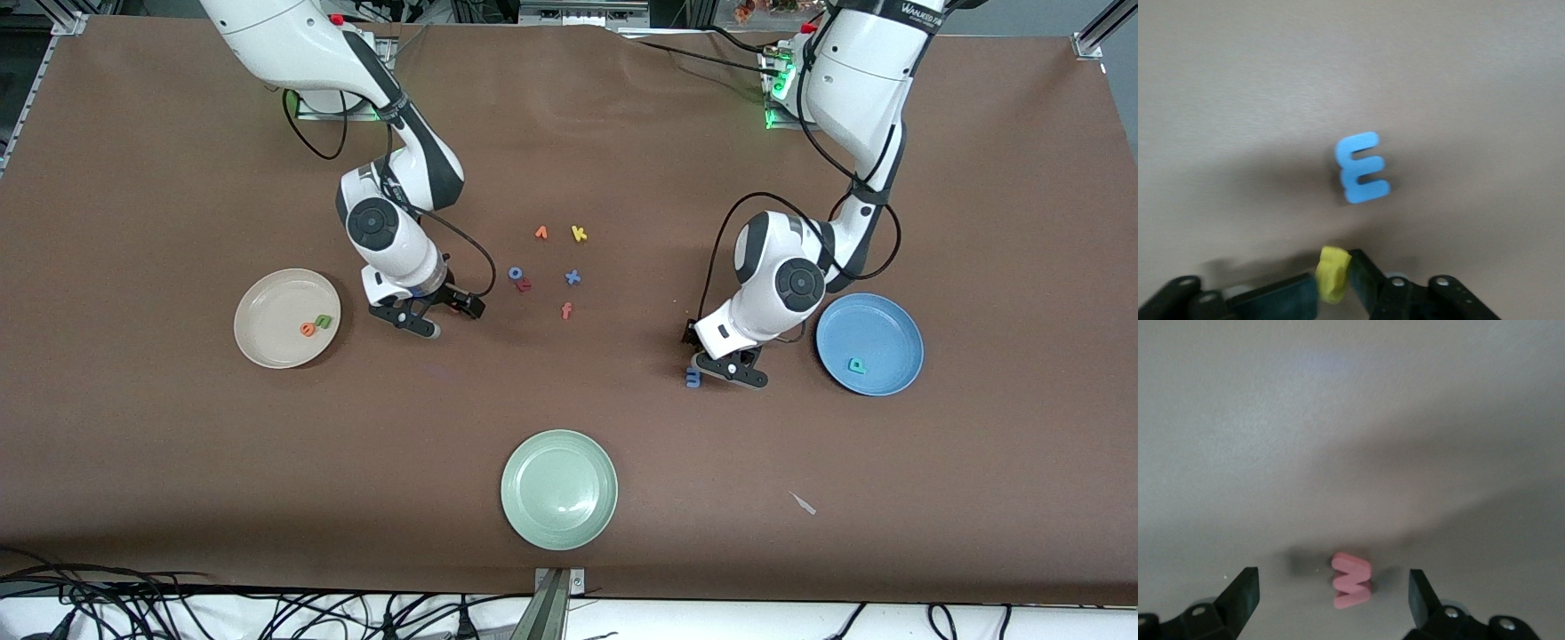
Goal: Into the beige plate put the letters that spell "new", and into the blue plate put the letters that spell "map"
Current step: 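Drop the yellow letter on the blue plate while the right gripper drops the w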
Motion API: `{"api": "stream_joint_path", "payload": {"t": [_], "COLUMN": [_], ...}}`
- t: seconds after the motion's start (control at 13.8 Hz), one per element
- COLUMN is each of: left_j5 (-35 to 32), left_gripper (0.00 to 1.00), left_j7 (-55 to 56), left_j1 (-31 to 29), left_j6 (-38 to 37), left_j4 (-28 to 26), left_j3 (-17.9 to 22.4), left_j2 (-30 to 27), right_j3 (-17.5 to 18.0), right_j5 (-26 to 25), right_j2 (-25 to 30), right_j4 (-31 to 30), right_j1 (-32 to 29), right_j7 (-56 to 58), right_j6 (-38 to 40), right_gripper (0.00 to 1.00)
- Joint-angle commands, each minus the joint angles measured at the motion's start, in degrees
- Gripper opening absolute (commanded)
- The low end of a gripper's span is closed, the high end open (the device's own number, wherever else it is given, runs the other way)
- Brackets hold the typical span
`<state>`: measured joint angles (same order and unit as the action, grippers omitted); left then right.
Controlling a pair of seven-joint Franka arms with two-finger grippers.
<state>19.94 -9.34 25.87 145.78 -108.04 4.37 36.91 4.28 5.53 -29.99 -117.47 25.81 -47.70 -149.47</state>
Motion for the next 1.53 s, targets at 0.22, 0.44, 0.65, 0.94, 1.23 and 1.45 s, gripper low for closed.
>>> {"api": "stream_joint_path", "payload": {"t": [0.22, 0.44, 0.65, 0.94, 1.23, 1.45], "left_j5": [1.1, 1.1, -2.0, -6.0, -11.9, -11.9], "left_gripper": [0.1, 0.1, 0.08, 0.08, 0.08, 0.27], "left_j7": [-3.1, -3.4, -3.4, -3.5, -9.6, -13.2], "left_j1": [-0.7, -1.3, -3.8, -12.0, -18.4, -20.7], "left_j6": [-3.3, -4.0, -7.0, -12.1, -14.8, -14.6], "left_j4": [-0.6, -0.6, -0.6, -0.9, -1.5, -3.9], "left_j3": [2.6, 2.7, 3.1, 3.1, 3.1, 3.1], "left_j2": [-2.0, -2.7, -5.7, -11.0, -13.1, -12.2], "right_j3": [-0.2, -0.2, -0.2, -0.2, -0.6, -2.9], "right_j5": [0.3, -0.1, -0.1, -0.2, -0.7, -2.8], "right_j2": [-1.7, -1.8, -2.1, -2.7, -2.6, -2.4], "right_j4": [1.1, 0.9, 0.9, 1.0, 7.5, 12.9], "right_j1": [0.6, 0.6, 1.3, 1.4, 1.0, 0.7], "right_j7": [-1.5, -1.1, -1.1, -0.9, -0.3, 5.6], "right_j6": [-0.1, 0.1, 0.1, 0.1, 10.3, 21.1], "right_gripper": [0.73, 0.57, 0.42, 0.2, 0.1, 0.1]}}
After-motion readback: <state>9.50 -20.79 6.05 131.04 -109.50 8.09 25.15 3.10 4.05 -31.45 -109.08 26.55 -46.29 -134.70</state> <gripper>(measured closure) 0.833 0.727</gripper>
